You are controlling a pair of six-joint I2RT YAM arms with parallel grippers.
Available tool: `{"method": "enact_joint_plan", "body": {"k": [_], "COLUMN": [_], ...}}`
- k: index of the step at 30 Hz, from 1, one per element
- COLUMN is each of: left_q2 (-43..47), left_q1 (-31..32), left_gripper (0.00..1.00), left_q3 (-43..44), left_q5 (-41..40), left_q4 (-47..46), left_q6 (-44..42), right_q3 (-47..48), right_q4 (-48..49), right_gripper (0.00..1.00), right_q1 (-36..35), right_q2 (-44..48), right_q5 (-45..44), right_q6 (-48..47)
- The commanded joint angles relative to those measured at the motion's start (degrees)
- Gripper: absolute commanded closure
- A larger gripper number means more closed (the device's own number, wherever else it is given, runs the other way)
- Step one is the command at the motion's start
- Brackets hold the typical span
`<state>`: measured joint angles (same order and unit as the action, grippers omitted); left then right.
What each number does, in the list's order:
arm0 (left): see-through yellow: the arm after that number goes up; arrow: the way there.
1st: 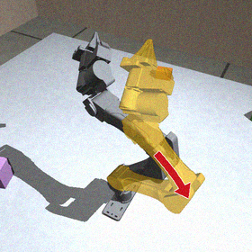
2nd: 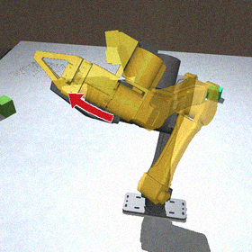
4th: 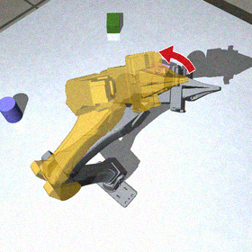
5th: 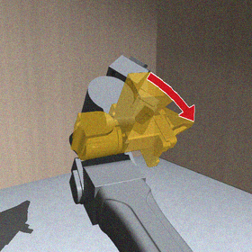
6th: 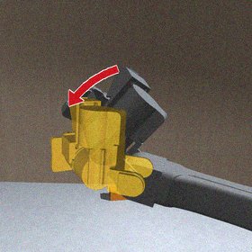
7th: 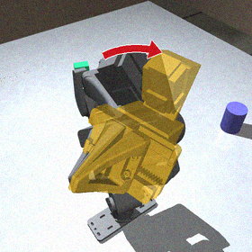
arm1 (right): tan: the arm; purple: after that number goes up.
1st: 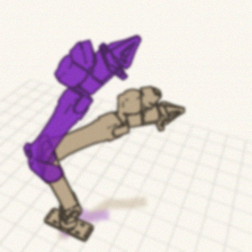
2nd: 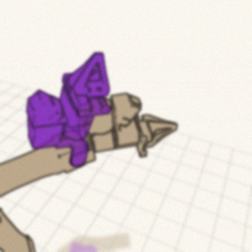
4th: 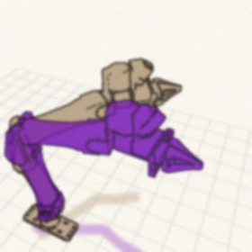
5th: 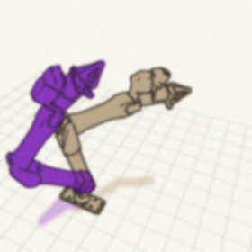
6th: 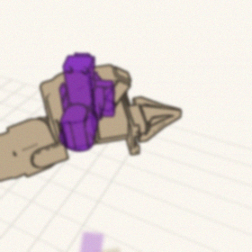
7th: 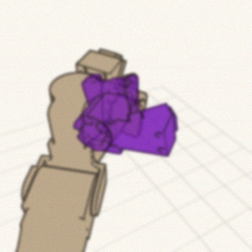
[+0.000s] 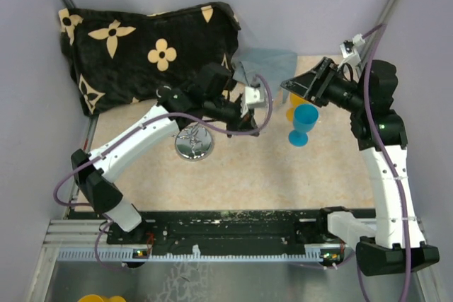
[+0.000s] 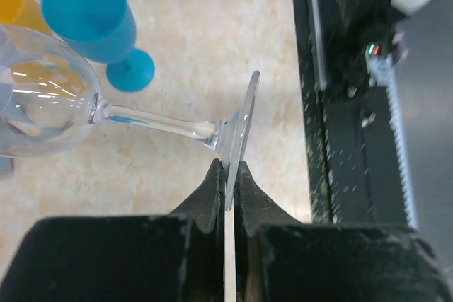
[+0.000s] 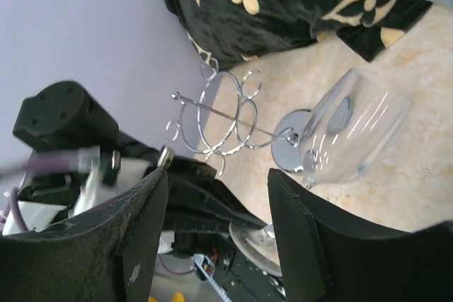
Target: Take the wine glass off the wine glass rack
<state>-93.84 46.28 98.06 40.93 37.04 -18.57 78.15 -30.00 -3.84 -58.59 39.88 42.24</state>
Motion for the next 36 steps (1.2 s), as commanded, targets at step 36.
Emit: {"method": "enact_joint_plan", "body": {"k": [36], "left_q2": [22.2], "left_q1": [13.2], "left_gripper": [1.00], "left_q3": [-40.9], "left_q5": [-25.3], "left_q4": [-12.4], "left_q6": [-68.2], "right_q3": [-0.9], "right_q4": [-24.9], "right_gripper": [0.43], "right_q1": [-3.0], "right_q2": [-9.5], "right_q5": [5.2], "right_q6": [-22.9]}}
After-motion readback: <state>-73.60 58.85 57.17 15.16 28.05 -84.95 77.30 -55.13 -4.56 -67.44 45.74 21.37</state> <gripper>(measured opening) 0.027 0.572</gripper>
